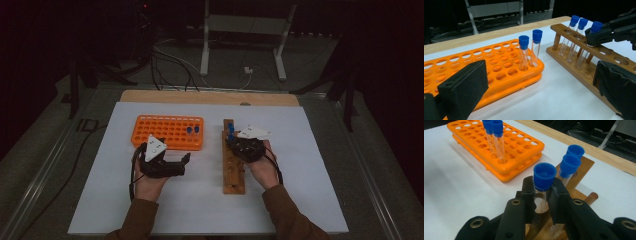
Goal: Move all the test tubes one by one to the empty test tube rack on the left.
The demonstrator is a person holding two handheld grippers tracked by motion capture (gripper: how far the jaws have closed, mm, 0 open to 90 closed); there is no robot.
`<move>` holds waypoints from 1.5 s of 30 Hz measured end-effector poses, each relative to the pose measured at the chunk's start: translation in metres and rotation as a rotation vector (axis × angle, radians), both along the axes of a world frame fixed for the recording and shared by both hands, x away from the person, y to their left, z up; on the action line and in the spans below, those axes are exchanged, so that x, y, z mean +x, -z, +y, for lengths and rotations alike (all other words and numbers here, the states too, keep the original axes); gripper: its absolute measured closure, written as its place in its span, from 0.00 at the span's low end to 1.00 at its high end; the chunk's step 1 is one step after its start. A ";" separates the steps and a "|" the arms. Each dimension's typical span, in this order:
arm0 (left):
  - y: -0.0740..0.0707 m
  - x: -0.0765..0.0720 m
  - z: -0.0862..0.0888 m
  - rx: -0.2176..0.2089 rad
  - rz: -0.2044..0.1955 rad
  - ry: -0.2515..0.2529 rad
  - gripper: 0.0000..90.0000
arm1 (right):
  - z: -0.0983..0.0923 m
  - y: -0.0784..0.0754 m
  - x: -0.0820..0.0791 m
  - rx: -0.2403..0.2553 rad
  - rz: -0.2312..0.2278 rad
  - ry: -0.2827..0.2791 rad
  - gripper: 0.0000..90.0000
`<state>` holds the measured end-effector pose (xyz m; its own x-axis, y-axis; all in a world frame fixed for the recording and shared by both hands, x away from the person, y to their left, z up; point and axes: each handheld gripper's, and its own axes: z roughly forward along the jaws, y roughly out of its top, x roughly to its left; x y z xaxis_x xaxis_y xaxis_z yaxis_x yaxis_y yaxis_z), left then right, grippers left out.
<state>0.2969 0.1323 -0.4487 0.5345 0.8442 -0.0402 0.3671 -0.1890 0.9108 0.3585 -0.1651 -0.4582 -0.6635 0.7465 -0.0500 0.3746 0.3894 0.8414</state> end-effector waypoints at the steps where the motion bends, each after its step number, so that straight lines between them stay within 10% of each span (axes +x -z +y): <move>1: 0.000 0.000 0.000 0.000 0.000 0.000 0.00 | 0.000 -0.001 0.000 0.001 -0.002 0.000 0.86; 45: 0.001 0.000 -0.002 -0.002 0.003 0.007 0.01 | -0.010 -0.060 -0.014 0.097 -0.061 -0.031 0.86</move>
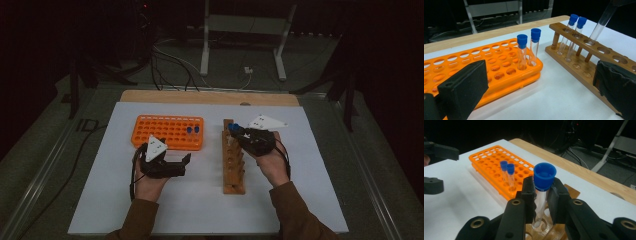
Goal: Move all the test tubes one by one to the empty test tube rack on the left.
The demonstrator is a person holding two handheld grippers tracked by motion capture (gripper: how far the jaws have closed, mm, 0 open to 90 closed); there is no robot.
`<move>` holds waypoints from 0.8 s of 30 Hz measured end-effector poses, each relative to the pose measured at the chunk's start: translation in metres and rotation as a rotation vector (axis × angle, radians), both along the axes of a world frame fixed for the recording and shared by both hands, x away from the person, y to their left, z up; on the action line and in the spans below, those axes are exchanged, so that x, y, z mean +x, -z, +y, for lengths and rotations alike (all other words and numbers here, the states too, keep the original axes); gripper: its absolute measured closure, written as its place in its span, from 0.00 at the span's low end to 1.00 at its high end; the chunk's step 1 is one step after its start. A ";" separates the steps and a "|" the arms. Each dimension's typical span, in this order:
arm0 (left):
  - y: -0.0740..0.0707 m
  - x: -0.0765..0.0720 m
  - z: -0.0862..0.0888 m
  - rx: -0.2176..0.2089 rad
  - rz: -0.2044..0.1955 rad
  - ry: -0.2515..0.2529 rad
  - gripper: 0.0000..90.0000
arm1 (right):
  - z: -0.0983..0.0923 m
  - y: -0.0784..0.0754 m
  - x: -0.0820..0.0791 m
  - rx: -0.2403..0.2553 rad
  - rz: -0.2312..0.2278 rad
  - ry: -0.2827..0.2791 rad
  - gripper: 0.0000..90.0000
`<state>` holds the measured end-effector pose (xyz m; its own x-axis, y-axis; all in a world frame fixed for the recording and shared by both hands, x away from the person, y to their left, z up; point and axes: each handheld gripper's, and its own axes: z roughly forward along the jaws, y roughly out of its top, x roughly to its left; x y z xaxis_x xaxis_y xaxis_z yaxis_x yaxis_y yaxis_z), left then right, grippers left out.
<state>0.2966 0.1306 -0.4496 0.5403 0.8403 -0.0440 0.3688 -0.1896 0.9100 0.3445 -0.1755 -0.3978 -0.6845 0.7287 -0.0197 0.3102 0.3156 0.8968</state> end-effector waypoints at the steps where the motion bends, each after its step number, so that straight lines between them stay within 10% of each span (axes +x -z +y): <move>1: 0.000 0.000 0.000 0.001 0.000 0.001 0.01 | 0.001 -0.001 -0.001 0.001 -0.001 -0.004 0.86; 24: -0.007 -0.006 -0.020 0.002 -0.034 0.082 0.05 | 0.032 0.003 -0.013 0.048 0.053 -0.126 0.86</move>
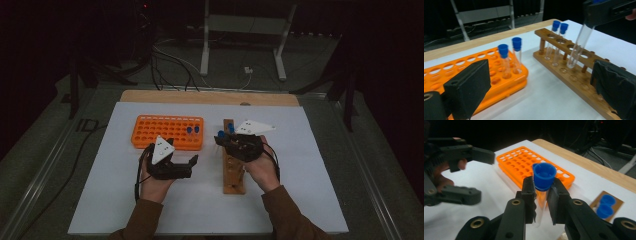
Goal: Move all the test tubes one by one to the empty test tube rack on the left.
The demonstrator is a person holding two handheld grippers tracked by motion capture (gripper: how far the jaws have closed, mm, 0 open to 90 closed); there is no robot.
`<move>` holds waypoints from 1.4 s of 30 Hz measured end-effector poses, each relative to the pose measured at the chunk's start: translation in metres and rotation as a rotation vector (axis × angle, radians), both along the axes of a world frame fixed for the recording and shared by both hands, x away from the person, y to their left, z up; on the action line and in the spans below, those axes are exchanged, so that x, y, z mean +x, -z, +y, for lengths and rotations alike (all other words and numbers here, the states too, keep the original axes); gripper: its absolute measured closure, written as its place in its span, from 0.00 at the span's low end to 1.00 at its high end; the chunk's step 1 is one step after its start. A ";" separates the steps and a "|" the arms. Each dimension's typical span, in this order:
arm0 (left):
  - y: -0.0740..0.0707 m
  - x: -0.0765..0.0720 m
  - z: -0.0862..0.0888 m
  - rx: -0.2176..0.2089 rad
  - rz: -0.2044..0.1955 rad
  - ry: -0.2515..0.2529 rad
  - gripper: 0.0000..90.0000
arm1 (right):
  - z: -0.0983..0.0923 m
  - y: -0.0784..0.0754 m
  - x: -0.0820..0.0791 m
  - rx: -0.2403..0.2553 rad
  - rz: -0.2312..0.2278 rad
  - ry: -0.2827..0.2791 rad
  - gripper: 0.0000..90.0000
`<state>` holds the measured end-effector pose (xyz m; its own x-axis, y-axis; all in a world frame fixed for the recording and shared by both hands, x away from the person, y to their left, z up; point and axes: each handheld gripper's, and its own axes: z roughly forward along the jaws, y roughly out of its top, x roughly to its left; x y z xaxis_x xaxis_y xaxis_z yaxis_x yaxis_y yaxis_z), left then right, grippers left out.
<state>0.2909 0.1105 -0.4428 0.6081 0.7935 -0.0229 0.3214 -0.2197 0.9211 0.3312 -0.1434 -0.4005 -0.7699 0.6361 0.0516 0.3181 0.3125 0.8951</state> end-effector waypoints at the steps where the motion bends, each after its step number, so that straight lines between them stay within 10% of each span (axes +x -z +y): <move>1: 0.000 0.000 -0.002 -0.002 0.002 0.009 0.06 | 0.002 0.000 -0.001 0.000 0.001 -0.005 0.86; 23: 0.005 -0.008 -0.030 0.059 -0.035 0.066 0.38 | 0.038 0.006 -0.013 0.003 0.033 -0.093 0.86; 38: 0.004 -0.009 -0.025 0.037 -0.044 0.111 0.86 | 0.040 0.008 -0.014 0.014 0.049 -0.103 0.86; 42: 0.005 -0.008 -0.025 0.044 -0.036 0.101 0.86 | 0.037 0.007 -0.013 0.040 0.044 -0.101 0.70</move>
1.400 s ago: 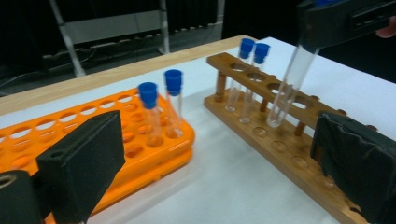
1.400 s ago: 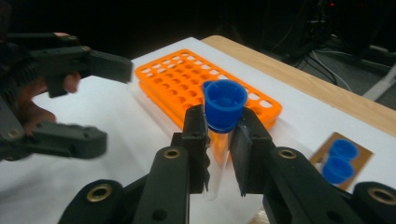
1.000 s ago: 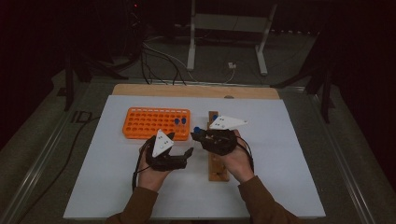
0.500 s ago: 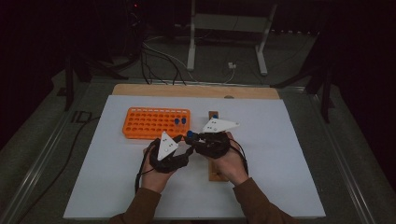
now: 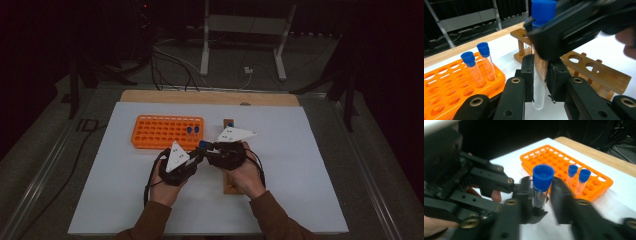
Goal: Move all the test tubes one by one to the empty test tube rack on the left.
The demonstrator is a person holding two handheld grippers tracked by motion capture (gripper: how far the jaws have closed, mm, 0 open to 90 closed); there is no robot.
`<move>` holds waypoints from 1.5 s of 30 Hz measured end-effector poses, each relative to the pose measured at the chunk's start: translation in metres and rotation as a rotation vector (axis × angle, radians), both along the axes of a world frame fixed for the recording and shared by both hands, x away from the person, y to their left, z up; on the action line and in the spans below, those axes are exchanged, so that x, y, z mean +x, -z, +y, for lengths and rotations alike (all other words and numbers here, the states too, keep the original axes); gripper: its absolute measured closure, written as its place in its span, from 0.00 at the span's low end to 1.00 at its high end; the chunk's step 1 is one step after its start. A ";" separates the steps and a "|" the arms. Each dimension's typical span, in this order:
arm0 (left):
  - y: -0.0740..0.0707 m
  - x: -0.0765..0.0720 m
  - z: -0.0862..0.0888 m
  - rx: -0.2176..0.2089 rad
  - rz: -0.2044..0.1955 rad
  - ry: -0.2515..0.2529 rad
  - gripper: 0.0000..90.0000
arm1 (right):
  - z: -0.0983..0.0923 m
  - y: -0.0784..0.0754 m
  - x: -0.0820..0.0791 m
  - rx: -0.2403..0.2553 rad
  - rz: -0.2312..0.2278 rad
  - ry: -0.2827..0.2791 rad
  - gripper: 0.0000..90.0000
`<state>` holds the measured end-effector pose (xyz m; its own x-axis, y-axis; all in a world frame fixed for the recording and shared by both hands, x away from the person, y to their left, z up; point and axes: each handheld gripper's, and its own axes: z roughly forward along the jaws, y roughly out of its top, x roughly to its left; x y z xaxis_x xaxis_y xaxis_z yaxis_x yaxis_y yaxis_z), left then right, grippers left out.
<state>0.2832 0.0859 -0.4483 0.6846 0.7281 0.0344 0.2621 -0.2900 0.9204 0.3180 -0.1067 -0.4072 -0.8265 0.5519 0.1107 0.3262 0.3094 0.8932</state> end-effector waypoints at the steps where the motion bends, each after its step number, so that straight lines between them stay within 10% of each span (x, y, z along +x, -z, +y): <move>1: 0.001 0.001 0.001 -0.001 0.005 -0.008 0.86 | -0.002 -0.001 0.000 0.016 0.000 -0.002 0.66; 16: -0.001 0.007 0.019 -0.031 0.008 -0.076 0.86 | -0.029 0.001 0.002 -0.036 -0.046 0.149 0.19; 45: 0.008 0.061 0.036 -0.037 -0.020 -0.217 0.86 | -0.064 0.018 -0.007 -0.062 -0.057 0.172 0.00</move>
<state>0.3438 0.1218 -0.4558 0.5112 0.8593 0.0169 0.2967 -0.1949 0.9349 0.3109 -0.1708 -0.4251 -0.7233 0.6899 0.0283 0.3288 0.3081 0.8928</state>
